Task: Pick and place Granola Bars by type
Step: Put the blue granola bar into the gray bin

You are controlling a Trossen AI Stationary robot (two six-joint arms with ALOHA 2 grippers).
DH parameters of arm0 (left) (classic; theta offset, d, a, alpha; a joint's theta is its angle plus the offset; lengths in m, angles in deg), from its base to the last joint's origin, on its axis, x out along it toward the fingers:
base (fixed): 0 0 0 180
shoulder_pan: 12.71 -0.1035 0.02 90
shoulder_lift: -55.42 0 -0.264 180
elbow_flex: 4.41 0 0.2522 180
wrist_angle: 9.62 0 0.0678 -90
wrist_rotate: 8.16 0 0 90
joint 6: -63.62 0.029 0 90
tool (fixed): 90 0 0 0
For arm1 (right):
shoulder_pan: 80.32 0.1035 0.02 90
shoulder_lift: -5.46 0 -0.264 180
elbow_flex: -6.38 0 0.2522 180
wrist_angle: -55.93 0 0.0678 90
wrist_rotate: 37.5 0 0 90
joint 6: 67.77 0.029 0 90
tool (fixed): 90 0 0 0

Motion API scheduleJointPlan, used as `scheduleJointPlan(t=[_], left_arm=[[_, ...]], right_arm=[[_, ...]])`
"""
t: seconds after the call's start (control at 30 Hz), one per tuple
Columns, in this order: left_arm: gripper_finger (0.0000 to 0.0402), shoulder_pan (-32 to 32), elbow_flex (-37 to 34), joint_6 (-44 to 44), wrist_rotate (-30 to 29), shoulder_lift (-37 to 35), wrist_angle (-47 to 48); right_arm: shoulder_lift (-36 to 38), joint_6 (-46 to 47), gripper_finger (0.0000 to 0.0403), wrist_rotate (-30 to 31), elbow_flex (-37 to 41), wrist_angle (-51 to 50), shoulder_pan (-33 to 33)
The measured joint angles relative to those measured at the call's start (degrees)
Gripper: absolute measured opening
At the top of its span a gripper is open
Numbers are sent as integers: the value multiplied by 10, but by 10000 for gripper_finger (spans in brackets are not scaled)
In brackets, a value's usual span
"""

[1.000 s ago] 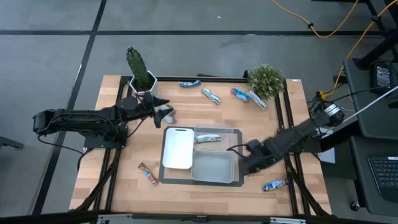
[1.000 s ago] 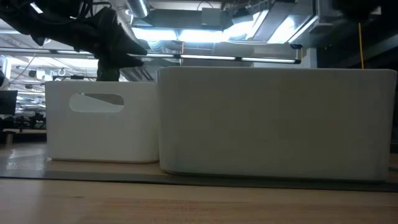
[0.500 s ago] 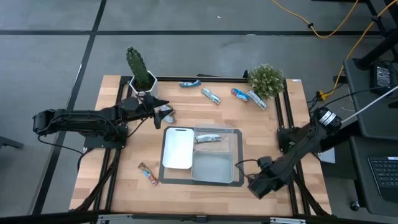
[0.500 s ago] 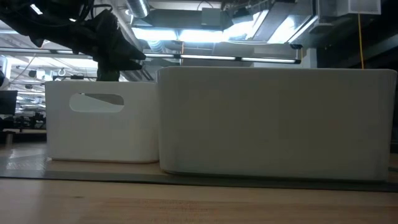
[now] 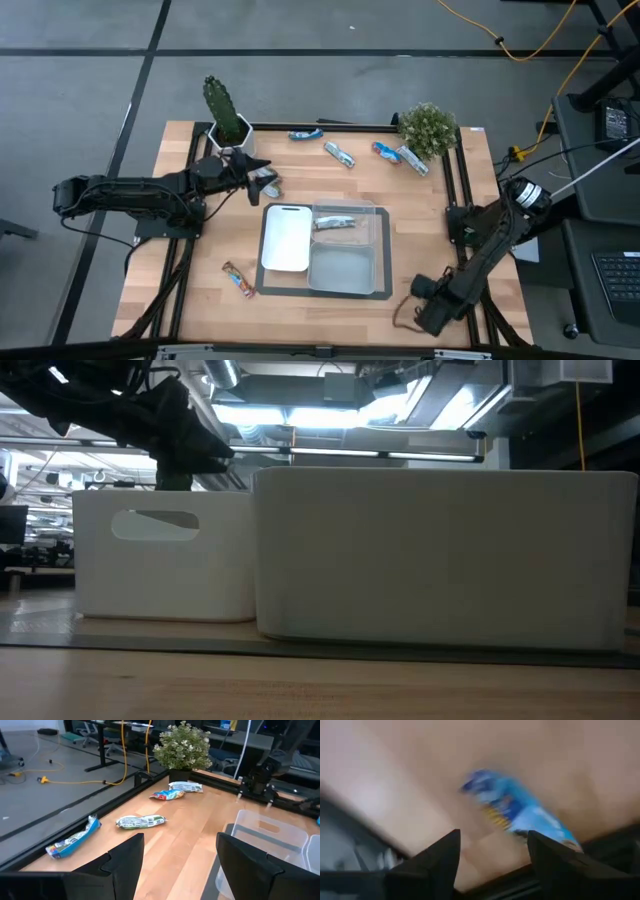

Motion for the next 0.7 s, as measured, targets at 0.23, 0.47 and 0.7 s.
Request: scheduleJointPlan(t=[0.23,0.47,0.7], left_arm=[[239,0,0,-49,-38,6,10],[239,0,0,-87,-73,30,10],[239,0,0,-134,-72,57,10]], right_arm=[[0,-48,291,15,0,-21,32],[0,-88,331,6,64,82,34],[5,-87,305,-28,128,130,30]])
